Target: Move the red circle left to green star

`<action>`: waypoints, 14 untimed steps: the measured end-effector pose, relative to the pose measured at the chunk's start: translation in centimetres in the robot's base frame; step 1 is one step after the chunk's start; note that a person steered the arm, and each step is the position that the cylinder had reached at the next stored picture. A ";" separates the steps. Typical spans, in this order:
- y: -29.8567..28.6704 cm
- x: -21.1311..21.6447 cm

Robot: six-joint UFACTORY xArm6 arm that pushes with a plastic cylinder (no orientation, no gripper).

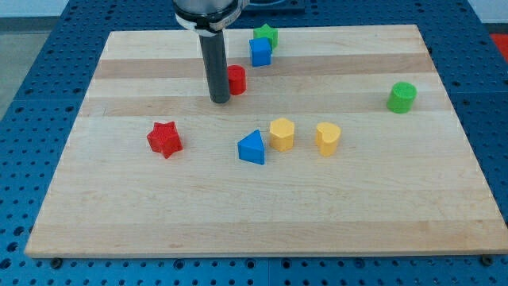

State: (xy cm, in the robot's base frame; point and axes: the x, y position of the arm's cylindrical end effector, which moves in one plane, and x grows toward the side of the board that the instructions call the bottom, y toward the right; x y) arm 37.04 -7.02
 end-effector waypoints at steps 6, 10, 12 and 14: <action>-0.3 -7.6; -0.7 -9.5; -4.0 -3.5; -12.9 0.2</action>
State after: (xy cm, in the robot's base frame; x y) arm 37.22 -19.88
